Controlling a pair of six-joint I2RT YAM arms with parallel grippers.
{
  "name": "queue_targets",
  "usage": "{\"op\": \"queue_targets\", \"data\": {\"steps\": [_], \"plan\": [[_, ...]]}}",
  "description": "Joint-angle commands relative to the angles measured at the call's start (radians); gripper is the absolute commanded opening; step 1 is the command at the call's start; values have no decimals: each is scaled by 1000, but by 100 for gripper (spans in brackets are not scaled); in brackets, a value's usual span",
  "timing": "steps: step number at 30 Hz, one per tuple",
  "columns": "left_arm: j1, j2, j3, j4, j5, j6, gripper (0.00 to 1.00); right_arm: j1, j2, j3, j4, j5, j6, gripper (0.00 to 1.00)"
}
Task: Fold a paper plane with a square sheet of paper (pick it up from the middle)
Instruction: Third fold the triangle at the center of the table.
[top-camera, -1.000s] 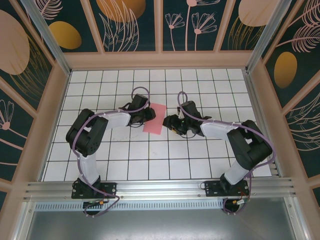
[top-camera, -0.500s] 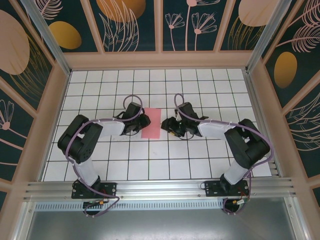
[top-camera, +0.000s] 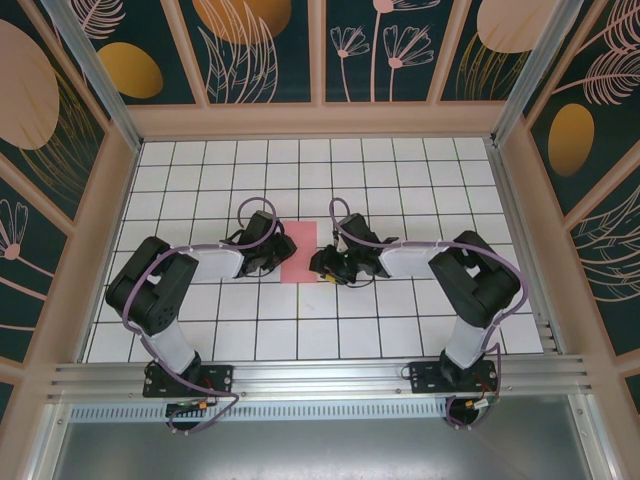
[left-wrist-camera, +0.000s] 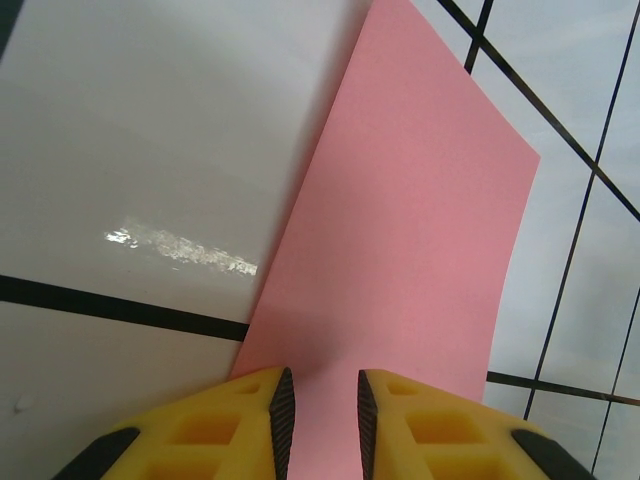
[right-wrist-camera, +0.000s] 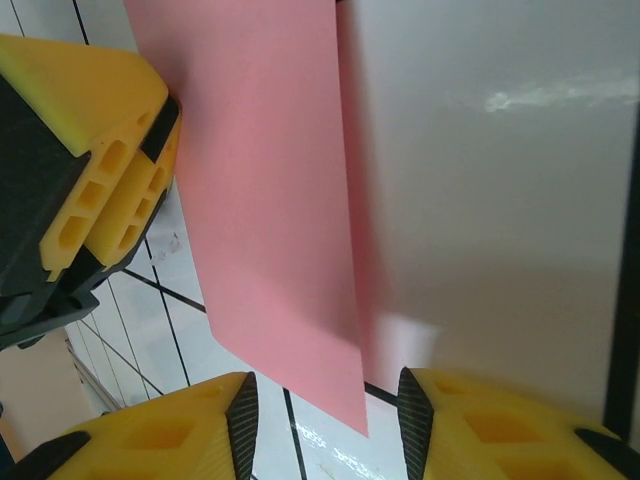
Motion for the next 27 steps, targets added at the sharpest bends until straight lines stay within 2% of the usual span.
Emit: {"op": "queue_targets", "data": {"steps": [1,8,15,19,24,27], "plan": [[2,23,-35,-80,-4,-18,28,11,23,35,20,-10,19,44],[1,25,-37,-77,0,-21,28,24,50,54,45,-48,16,43],[3,18,-40,-74,3,-24,28,21,30,-12,171,-77,95,37],[2,1,-43,-60,17,-17,28,19,16,-48,225,-72,146,26],[2,-53,-27,2,81,61,32,4,-24,-65,129,-21,139,2],[2,-49,10,31,146,136,34,-17,-42,-71,55,-43,88,0]]}}
